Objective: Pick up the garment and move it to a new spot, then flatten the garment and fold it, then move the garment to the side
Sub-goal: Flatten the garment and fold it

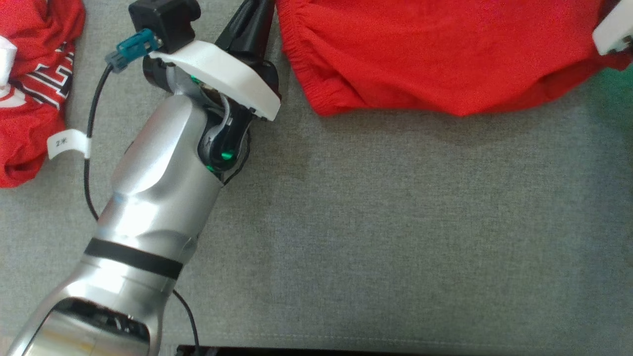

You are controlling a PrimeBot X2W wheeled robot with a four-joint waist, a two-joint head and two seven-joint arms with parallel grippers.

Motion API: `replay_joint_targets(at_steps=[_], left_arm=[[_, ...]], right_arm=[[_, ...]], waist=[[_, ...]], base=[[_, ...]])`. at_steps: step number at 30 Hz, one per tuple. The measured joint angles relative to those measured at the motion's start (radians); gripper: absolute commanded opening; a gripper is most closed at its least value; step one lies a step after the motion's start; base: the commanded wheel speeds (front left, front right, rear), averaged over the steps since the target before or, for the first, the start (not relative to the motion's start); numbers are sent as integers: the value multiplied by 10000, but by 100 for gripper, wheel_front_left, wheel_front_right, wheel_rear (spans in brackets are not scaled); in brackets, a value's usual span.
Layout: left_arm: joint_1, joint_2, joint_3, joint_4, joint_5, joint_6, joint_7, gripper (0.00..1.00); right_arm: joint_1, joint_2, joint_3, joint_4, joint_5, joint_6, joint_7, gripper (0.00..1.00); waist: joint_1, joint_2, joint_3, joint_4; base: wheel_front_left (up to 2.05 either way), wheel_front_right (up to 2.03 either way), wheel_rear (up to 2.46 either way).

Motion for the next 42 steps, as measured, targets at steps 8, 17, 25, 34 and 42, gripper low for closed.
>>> replay_joint_targets(at_steps=[8, 17, 25, 34, 42], left_arm=[[137, 150, -178, 351, 535, 73, -401, 100], [3373, 347, 671, -2525, 2667, 1112, -433, 100], [5366, 115, 1080, -4054, 3567, 1246, -447, 100], [6352, -77, 1354, -4523, 3850, 1346, -447, 100], [7128, -125, 1933, -4615, 4230, 1628, -447, 100]], right_arm=[[267, 63, 311, 408, 309, 0, -1147, 100], [1987, 550, -1064, 1685, 255, 0, -1055, 100], [1633, 966, -1987, 3501, -548, 0, -476, 100], [1166, 993, -2286, 4571, -688, 0, -27, 0], [1249, 861, -2297, 5246, -909, 0, -579, 0]], waist=[[-2, 0, -478, -121], [-2, 1, -1511, -45], [-2, 1, -1812, 662], [-3, 1, -2119, 1150], [-2, 1, -2486, 995]], base=[[0, 0, 0], [0, 0, 0], [0, 0, 0], [0, 0, 0], [0, 0, 0]])
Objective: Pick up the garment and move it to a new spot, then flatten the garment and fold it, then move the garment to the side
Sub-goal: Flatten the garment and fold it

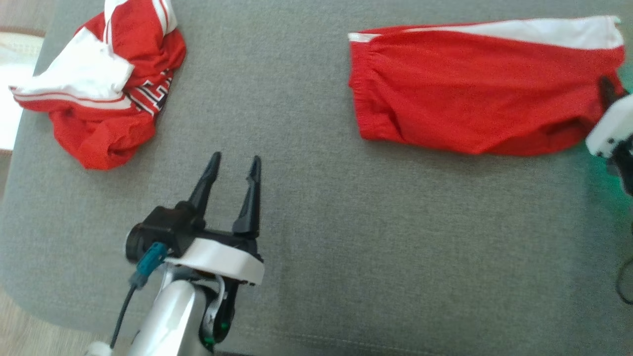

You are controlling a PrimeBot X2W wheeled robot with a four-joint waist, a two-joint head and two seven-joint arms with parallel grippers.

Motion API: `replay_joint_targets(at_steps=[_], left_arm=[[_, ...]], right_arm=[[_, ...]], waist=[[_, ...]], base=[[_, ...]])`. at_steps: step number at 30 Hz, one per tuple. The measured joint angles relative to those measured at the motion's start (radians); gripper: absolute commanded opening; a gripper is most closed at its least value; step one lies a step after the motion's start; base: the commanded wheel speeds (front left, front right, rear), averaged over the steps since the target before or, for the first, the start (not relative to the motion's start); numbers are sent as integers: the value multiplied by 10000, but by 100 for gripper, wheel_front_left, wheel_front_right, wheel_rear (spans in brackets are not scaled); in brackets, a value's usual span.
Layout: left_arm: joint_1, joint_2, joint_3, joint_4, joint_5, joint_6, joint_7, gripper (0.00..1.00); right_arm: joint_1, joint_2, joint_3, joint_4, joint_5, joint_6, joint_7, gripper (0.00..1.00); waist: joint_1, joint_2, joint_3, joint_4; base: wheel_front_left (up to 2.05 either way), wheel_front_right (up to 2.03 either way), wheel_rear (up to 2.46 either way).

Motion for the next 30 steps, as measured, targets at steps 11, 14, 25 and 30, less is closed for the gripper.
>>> replay_joint_targets(at_steps=[11, 14, 25, 30], left_arm=[[483, 2, 709, -217, 550, 56, 0, 100], [552, -4, 723, -171, 627, 42, 0, 100], [576, -4, 537, 349, 594, -42, 0, 100], [583, -4, 443, 443, 491, -35, 0, 100]], right_arm=[[321, -1812, -84, 171, -857, 0, -217, 0], [283, -1900, -10, -153, -936, 0, -215, 0], [74, -184, 1306, -2514, 213, 0, -194, 0], [605, 506, 1779, -3388, 589, 0, 73, 0]], waist=[[0, 0, -397, -279], [0, 0, -436, -252], [0, 0, -993, -124], [0, 0, -1178, 139]], base=[[0, 0, 0], [0, 0, 0], [0, 0, 0], [0, 0, 0]])
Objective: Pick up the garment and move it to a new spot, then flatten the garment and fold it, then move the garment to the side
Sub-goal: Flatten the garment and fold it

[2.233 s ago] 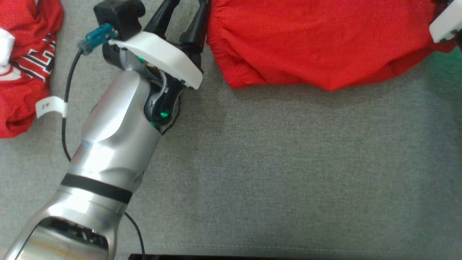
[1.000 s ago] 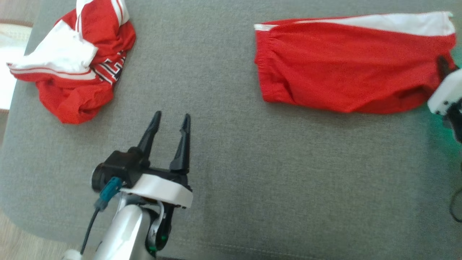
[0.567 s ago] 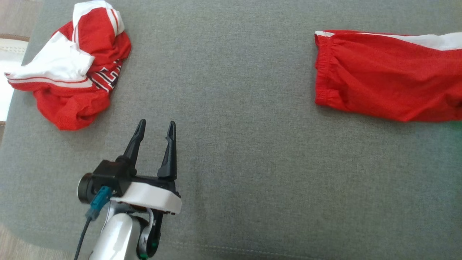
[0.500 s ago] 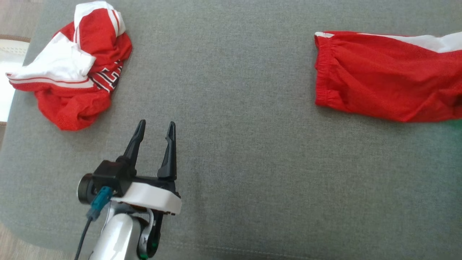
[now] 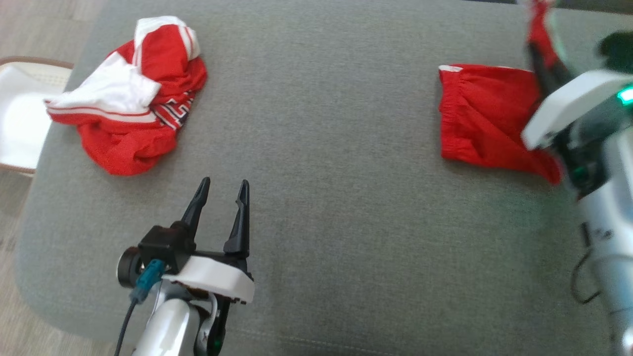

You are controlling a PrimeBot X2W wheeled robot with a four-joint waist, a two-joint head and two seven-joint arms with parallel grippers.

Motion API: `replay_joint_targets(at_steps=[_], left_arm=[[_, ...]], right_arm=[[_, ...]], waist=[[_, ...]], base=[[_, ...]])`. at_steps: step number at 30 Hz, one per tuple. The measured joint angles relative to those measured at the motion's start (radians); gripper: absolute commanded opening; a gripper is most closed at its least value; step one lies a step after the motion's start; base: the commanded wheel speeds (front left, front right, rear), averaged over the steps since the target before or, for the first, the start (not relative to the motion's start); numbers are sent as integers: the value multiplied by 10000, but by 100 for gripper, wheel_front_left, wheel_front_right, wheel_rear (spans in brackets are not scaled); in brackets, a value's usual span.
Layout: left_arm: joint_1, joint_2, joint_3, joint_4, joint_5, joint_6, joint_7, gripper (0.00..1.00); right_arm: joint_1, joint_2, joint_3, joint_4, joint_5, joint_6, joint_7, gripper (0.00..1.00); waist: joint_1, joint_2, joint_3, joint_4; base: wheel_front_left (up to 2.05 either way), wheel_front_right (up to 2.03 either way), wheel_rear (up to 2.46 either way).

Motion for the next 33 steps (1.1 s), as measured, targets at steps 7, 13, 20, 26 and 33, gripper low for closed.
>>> replay_joint_targets(at_steps=[7, 13, 20, 26, 33], left_arm=[[197, 0, -117, 65, -174, 0, 0, 100], [169, 0, -217, 90, -265, 56, 0, 100], [187, 0, -123, 234, -265, 167, 0, 100], [743, 0, 449, 240, -261, 194, 0, 100], [1413, 6, 993, 155, -265, 165, 2, 100]], right_arm=[[715, 815, 393, -449, 86, 0, 345, 0], [789, 1501, 556, -328, 98, 0, 198, 100], [1583, 1498, 324, -1221, 564, 0, -834, 100], [3103, 1152, -523, -2165, 499, 0, -1942, 100], [4753, 1323, -734, -2397, -347, 0, -3333, 100]], waist=[[0, 0, 40, 378], [0, 0, 139, 590], [0, 0, -247, 414], [0, 0, -834, -113], [0, 0, -1672, -677]], base=[[0, 0, 0], [0, 0, 0], [0, 0, 0], [0, 0, 0], [0, 0, 0]])
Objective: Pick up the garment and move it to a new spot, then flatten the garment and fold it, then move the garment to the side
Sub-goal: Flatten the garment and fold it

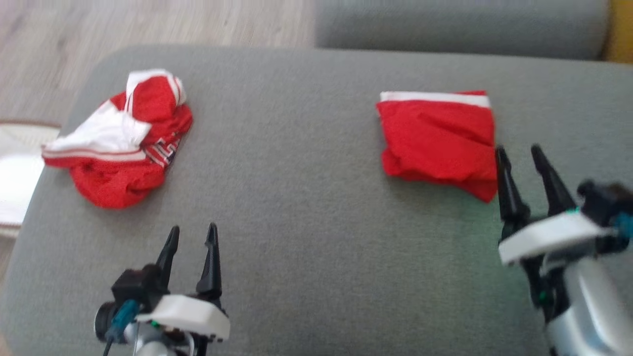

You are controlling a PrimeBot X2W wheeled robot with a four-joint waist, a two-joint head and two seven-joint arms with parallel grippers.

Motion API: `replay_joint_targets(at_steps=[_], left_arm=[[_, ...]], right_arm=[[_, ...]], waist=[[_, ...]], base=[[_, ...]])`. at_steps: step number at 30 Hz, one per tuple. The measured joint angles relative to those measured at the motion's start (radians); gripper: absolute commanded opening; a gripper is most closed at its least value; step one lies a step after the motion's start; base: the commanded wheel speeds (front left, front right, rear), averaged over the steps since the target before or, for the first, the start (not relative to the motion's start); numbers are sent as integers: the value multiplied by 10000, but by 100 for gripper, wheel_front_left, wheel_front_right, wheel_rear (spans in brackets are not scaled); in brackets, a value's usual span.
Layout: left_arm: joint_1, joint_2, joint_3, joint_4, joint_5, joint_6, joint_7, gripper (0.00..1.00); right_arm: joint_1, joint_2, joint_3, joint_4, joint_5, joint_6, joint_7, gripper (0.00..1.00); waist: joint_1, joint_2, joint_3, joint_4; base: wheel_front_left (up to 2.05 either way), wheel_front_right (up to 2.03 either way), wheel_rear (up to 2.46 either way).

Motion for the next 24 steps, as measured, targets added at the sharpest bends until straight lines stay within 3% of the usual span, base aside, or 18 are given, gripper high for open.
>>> replay_joint_targets(at_steps=[7, 13, 24], left_arm=[[1131, 12, 284, -111, 2, -136, 0, 100], [1297, 17, 282, -186, 222, -428, 0, 100], [1475, 21, 313, -512, 882, -591, 0, 100]], right_arm=[[1490, 656, -359, 242, -1739, 0, -1210, 100], [2240, 1208, -1152, 552, -2316, 0, -1356, 100], [2959, 1400, -1218, 161, -2849, 0, -1358, 100]], waist=[[0, 0, -921, -457], [0, 0, -1319, -656], [0, 0, -1469, -884]], base=[[0, 0, 0], [0, 0, 0], [0, 0, 0]])
